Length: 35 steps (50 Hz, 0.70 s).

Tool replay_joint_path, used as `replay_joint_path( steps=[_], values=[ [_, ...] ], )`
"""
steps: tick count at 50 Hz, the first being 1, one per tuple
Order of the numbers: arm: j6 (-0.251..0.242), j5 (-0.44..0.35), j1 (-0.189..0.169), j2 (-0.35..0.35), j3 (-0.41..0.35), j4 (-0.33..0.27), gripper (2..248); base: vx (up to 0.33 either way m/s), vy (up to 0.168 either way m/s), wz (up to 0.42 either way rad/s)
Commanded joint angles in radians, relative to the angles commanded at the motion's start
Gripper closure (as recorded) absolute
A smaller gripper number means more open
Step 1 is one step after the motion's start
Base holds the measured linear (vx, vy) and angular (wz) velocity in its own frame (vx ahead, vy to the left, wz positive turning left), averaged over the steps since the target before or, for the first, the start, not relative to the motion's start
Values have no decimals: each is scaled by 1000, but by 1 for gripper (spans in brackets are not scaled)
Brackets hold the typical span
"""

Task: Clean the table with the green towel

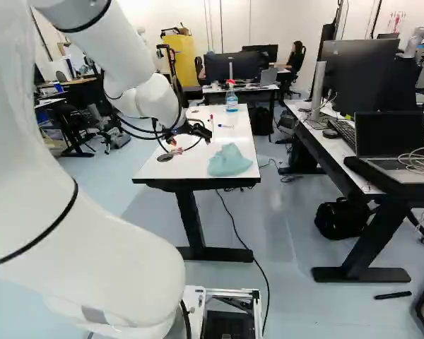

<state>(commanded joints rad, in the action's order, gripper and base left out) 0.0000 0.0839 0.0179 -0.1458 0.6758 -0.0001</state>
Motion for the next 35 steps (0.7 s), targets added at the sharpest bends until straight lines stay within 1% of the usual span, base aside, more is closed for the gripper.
replay_joint_path(
  steps=[18,35],
  values=[
    [0,-71,-1,-10,-43,0,3,0,0,0],
    [0,-170,-3,-24,-104,0,3,0,0,0]
  ],
)
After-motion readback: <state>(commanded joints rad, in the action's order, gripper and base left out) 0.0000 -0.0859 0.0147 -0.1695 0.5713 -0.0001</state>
